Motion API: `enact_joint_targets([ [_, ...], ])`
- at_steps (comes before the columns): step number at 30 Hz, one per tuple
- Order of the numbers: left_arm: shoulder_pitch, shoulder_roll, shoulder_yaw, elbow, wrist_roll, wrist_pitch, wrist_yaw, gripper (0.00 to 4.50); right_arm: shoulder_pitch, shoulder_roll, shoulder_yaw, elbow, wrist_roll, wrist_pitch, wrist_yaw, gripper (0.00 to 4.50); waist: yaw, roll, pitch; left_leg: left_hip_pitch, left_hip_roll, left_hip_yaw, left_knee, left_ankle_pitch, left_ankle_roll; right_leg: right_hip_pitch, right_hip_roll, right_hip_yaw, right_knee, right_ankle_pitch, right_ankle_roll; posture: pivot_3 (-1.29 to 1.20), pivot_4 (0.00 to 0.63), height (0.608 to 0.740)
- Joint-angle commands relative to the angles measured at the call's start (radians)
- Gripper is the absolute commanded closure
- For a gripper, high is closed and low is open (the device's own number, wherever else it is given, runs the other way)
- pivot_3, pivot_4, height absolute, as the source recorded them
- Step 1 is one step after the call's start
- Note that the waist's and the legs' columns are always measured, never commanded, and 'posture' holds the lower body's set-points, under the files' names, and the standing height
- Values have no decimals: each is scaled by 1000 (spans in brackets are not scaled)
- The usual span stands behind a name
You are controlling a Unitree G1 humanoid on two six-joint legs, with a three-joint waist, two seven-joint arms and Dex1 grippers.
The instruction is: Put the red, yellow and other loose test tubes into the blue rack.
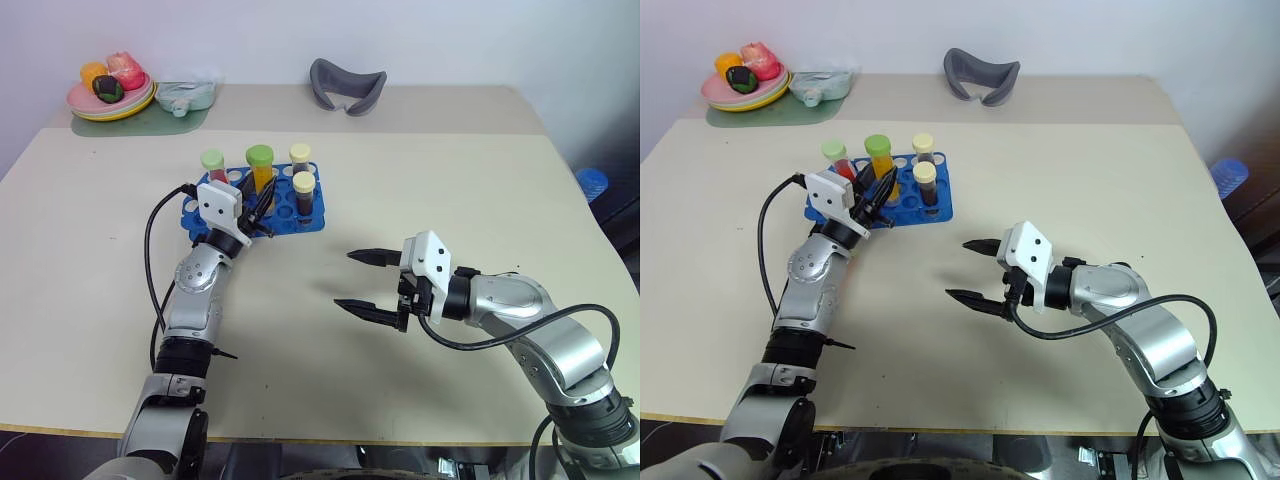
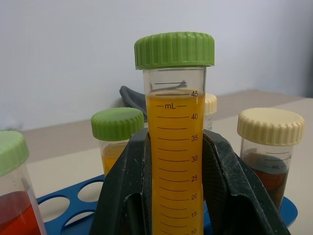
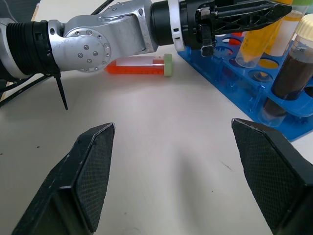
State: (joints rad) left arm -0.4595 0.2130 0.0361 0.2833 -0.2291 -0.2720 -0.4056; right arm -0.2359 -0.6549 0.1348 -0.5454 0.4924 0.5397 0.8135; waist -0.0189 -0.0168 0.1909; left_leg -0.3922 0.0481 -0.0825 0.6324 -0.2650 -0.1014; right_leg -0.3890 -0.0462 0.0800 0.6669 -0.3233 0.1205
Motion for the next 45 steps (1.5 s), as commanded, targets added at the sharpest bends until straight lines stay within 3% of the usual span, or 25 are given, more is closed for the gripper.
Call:
enact_joint_targets([
  [1, 19, -5, 14, -43, 3, 3, 7, 3718, 1, 3, -23, -8, 2, -18, 3, 596, 0, 0, 0, 0, 0, 0, 0, 0, 0, 0, 0, 0, 0, 0, 0, 0, 150, 740],
  [45, 70, -4, 14, -107, 48, 38, 54, 3718, 15, 14, -16, -13, -1, -15, -2, 596, 0, 0, 0, 0, 0, 0, 0, 0, 0, 0, 0, 0, 0, 0, 0, 0, 150, 740],
])
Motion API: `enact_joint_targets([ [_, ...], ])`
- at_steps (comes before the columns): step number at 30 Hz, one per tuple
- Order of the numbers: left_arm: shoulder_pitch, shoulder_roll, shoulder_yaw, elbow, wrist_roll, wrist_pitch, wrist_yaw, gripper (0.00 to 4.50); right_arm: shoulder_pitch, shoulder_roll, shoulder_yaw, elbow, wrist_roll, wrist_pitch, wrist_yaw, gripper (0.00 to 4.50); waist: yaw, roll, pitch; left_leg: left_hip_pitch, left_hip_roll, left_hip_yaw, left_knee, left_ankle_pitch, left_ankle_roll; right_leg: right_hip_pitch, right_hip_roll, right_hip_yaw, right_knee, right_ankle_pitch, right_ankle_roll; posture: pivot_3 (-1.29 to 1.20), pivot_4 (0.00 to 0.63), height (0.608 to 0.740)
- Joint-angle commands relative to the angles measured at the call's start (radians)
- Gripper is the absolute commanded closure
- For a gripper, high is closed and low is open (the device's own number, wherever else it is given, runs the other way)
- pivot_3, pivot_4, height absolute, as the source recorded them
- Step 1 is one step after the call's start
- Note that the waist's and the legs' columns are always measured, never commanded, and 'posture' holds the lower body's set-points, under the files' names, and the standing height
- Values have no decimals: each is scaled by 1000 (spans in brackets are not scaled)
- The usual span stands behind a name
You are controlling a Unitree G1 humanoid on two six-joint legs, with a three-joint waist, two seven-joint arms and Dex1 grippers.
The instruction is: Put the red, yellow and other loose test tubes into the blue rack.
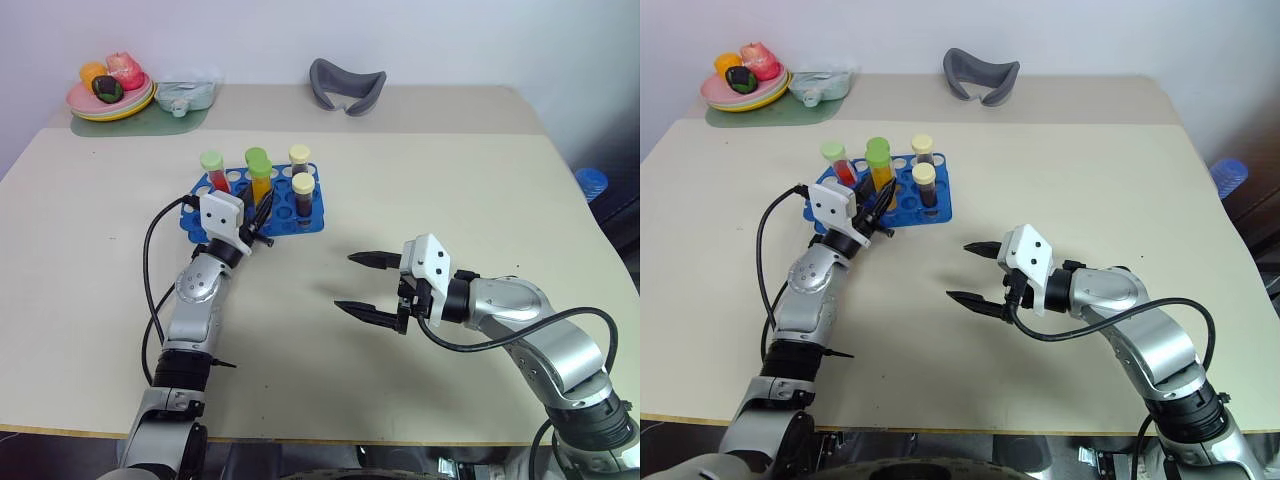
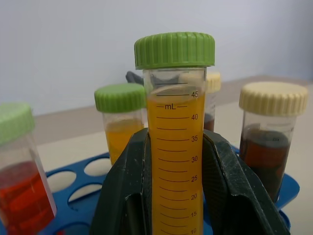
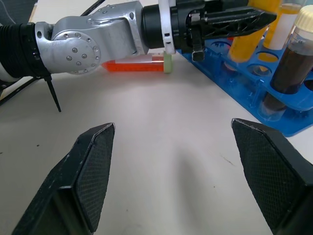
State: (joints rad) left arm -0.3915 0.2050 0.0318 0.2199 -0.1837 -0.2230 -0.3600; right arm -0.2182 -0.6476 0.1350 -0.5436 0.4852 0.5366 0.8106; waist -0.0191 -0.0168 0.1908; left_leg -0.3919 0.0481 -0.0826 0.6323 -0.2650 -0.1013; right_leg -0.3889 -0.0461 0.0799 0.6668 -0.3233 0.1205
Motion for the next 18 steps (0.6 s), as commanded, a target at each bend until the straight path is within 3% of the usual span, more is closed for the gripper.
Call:
enact_joint_targets([
  [1, 1, 3, 18, -39, 4, -12, 9, 3718, -4, 8, -16, -14, 6, -12, 1, 596, 0, 0, 0, 0, 0, 0, 0, 0, 0, 0, 0, 0, 0, 0, 0, 0, 150, 740],
  [4, -5, -1, 16, -33, 6, -13, 13, 3718, -9, 10, -15, -9, 4, -14, 0, 596, 0, 0, 0, 0, 0, 0, 0, 0, 0, 0, 0, 0, 0, 0, 0, 0, 150, 740],
  [11, -4, -1, 15, -35, 1, -15, 14, 303, -13, 19, -24, 1, -6, -22, -16, 596, 1, 0, 0, 0, 0, 0, 0, 0, 0, 0, 0, 0, 0, 0, 0, 0, 150, 740],
  [12, -3, -1, 17, -37, -3, -13, 12, 43, -13, 20, -24, 2, -7, -23, -18, 596, 1, 0, 0, 0, 0, 0, 0, 0, 0, 0, 0, 0, 0, 0, 0, 0, 150, 740],
  [18, 25, 23, 51, -125, -47, 31, 6, 43, -10, 27, -32, 3, -11, -27, -38, 596, -1, 0, 0, 0, 0, 0, 0, 0, 0, 0, 0, 0, 0, 0, 0, 0, 150, 740],
])
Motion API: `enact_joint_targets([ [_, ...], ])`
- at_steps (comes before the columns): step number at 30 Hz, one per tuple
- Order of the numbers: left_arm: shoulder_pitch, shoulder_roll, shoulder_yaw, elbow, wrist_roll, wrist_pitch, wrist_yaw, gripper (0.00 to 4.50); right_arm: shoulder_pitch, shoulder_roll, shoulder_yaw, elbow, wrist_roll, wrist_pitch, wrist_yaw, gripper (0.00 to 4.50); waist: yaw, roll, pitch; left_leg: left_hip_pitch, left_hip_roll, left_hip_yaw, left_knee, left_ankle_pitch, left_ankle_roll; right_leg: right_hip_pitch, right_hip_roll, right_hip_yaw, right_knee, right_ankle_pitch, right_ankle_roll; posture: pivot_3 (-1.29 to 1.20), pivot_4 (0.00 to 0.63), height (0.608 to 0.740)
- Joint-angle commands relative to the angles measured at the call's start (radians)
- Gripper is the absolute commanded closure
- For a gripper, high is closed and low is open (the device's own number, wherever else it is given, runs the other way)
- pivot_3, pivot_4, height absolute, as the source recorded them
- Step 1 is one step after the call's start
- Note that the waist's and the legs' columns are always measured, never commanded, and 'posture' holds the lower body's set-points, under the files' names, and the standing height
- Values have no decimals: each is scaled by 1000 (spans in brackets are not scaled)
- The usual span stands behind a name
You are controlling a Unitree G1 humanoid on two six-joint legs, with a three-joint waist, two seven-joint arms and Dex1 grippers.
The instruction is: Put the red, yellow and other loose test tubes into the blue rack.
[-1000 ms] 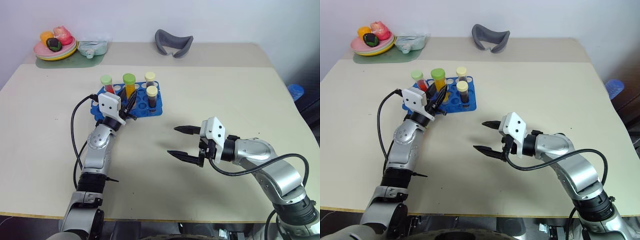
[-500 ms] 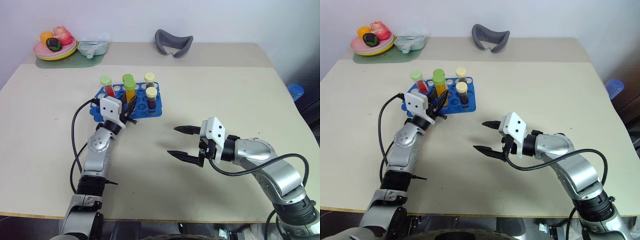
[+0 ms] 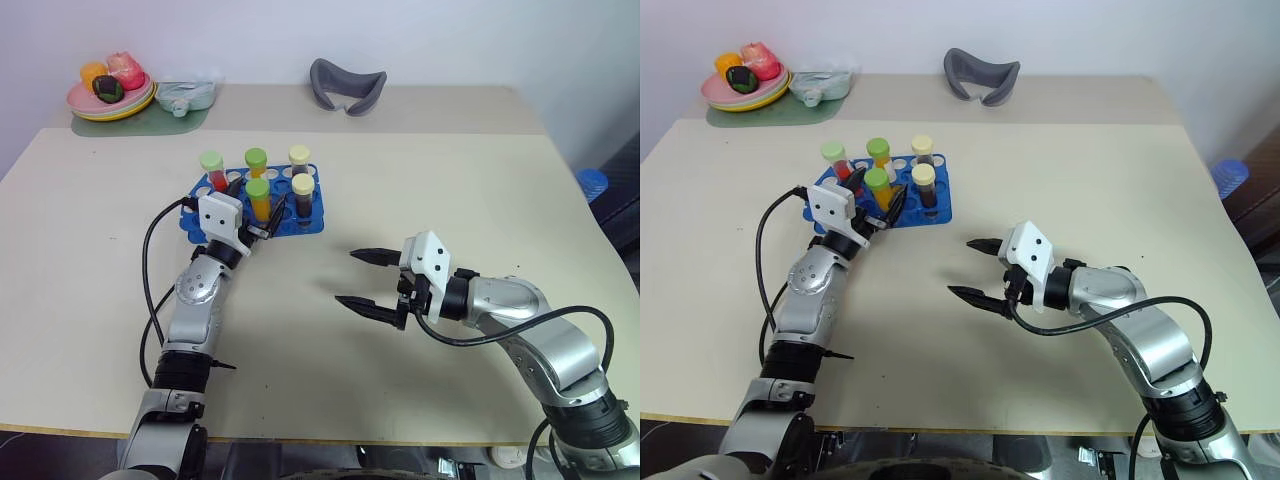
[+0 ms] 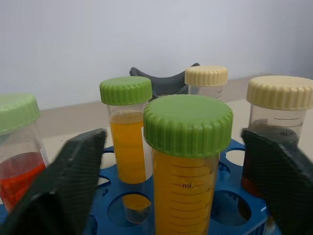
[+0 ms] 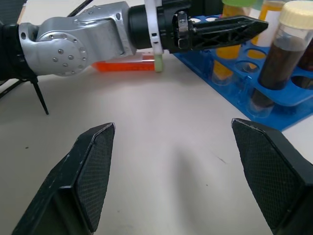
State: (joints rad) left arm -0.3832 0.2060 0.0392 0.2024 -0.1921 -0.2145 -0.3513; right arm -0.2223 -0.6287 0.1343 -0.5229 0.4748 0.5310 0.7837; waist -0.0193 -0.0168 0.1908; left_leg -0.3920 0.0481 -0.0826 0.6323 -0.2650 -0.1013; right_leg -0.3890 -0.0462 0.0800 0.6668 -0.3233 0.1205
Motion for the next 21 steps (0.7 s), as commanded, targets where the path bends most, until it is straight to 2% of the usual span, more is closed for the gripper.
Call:
enact_joint_targets([
  [1, 30, 39, 60, -156, -57, 51, -4, 43, -4, 10, -35, -18, -1, -21, -16, 596, -2, 0, 0, 0, 0, 0, 0, 0, 0, 0, 0, 0, 0, 0, 0, 0, 150, 740],
  [7, 152, 168, 137, -460, -167, 256, -43, 43, 5, 10, -47, -19, 7, -17, -22, 596, -2, 0, 0, 0, 0, 0, 0, 0, 0, 0, 0, 0, 0, 0, 0, 0, 150, 740],
  [12, 247, 332, 244, -666, -315, 549, -43, 43, 1, 8, -41, -3, 9, -23, 0, 596, -1, 0, 0, 0, 1, 0, -1, 0, 0, 0, 0, 0, 1, 0, 0, 0, 150, 740],
  [16, 234, 499, 299, -749, -399, 912, 20, 43, -20, 6, -30, 24, 4, -35, 32, 596, -1, 0, 0, 0, 1, -1, 0, 0, 0, 0, 0, 0, 1, 0, 0, 0, 150, 740],
  [19, 181, 618, 273, -781, -443, 1194, 59, 43, -36, 5, -24, 44, 1, -44, 56, 596, -2, 0, 1, 0, 1, -1, -1, 0, 0, 0, 1, 0, 1, 0, 0, 0, 150, 740],
  [21, 110, 654, 252, -775, -485, 1400, 91, 43, -44, 6, -20, 53, -3, -49, 67, 596, -2, 0, 1, 0, 1, -1, -1, 0, 0, 0, 1, 0, 1, 0, 0, 0, 150, 740],
])
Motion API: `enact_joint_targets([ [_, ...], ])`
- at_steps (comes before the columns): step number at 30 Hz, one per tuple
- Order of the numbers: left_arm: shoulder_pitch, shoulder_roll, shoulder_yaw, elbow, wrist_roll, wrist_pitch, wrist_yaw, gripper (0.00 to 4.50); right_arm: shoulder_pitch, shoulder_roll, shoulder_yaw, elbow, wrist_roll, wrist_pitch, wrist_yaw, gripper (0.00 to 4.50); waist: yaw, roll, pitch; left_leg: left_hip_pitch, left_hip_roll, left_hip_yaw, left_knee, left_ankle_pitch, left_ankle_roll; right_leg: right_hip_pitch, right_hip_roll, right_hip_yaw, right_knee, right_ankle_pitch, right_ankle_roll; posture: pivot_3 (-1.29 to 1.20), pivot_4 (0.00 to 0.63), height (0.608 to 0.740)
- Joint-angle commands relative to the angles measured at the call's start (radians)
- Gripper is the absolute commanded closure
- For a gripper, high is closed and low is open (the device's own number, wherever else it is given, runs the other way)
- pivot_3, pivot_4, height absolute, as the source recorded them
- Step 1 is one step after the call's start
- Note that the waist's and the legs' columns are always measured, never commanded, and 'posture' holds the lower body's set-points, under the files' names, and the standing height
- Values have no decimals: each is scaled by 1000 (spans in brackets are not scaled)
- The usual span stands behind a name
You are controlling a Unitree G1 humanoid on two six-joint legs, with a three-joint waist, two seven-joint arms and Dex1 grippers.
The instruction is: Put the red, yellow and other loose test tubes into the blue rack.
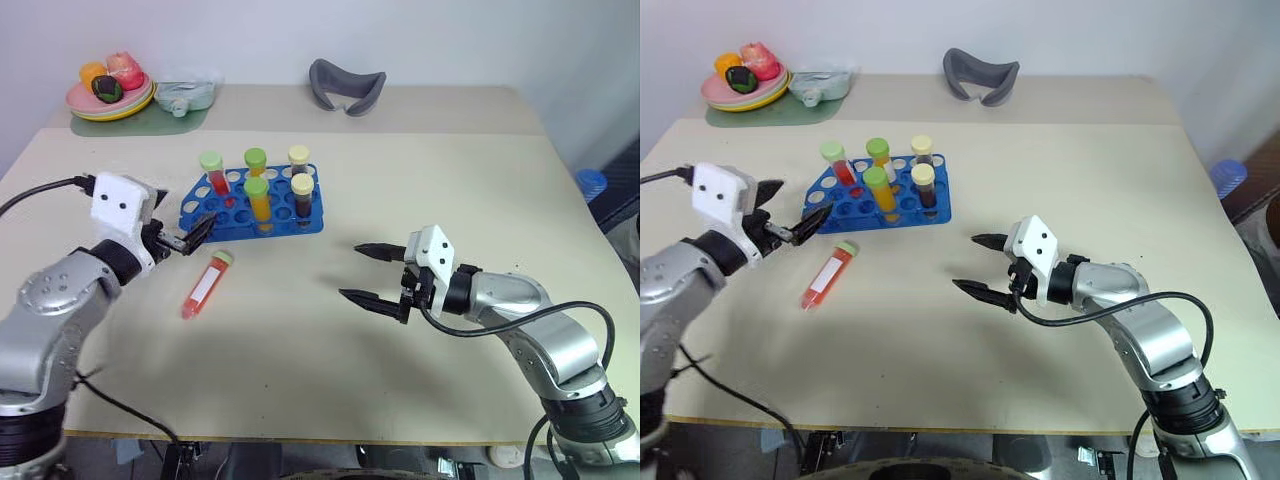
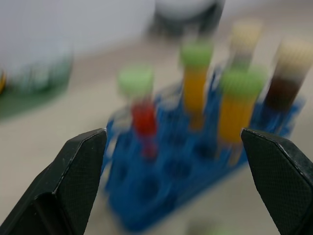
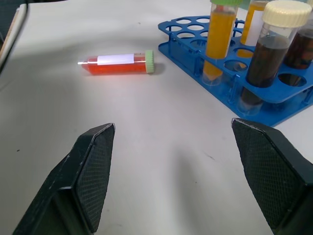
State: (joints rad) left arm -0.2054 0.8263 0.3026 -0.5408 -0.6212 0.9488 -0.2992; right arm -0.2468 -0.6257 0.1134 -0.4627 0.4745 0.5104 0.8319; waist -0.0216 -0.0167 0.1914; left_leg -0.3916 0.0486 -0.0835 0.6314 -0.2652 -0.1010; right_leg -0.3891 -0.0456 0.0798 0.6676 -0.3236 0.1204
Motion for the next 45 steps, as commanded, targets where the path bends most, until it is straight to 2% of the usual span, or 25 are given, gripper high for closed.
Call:
enact_joint_targets([
  [1, -113, 37, -16, -21, -75, 357, 52, 43, -22, 4, 2, -4, -4, -31, 23, 596, 0, 0, 0, 0, 0, 0, 0, 0, 0, 0, 0, 0, 0, 0, 0, 0, 150, 740],
  [3, -218, 55, -54, 10, -87, 583, 57, 43, -24, 6, 5, -2, -7, -34, 27, 596, 0, 0, 0, 0, 0, 0, 0, 0, 0, 0, 0, 0, 0, 0, 0, 0, 150, 740],
  [5, -277, 109, -130, 44, -105, 660, 72, 43, -23, 6, 7, -6, -6, -35, 29, 596, -3, 0, 0, -1, 0, 0, 0, 0, 0, 0, 0, 0, 0, 0, 0, 0, 150, 740],
  [11, -318, 163, -283, 128, -215, 666, 120, 43, -3, 7, 13, -28, -6, -35, 25, 596, -24, 0, 0, -1, 0, 0, -1, 0, 0, -1, 0, 0, 0, 0, 0, 0, 150, 740],
  [19, -370, 137, -348, 222, -326, 666, 235, 43, 21, 16, 18, -50, -12, -34, 11, 596, -23, 0, 0, -1, 0, 0, 0, 0, 0, -1, 0, 0, 1, 0, 0, 0, 150, 740],
  [26, -364, 124, -347, 256, -413, 666, 318, 43, 22, 26, 25, -52, -17, -37, 8, 596, -22, 0, 0, -1, 0, 0, 0, 0, 0, -1, 0, 0, 1, 0, 0, 0, 150, 740],
  [29, -352, 124, -348, 260, -430, 666, 349, 880, 24, 28, 27, -51, -17, -38, 9, 596, -23, 0, 0, -1, 0, 0, 0, 0, 0, -1, 0, 0, 1, 0, 0, 0, 150, 740],
  [34, -351, 130, -349, 261, -446, 666, 382, 3172, 21, 29, 30, -51, -16, -35, 8, 596, -24, 0, 0, 0, 0, 0, 0, 0, 0, -1, 0, 0, 2, 0, 0, 0, 150, 740],
  [45, -357, 151, -341, 264, -447, 666, 413, 3172, 21, 32, 34, -49, -17, -34, 6, 596, -25, 0, 0, 0, 0, 0, 0, 0, 0, -1, 0, 0, 2, 0, 0, 0, 150, 740],
])
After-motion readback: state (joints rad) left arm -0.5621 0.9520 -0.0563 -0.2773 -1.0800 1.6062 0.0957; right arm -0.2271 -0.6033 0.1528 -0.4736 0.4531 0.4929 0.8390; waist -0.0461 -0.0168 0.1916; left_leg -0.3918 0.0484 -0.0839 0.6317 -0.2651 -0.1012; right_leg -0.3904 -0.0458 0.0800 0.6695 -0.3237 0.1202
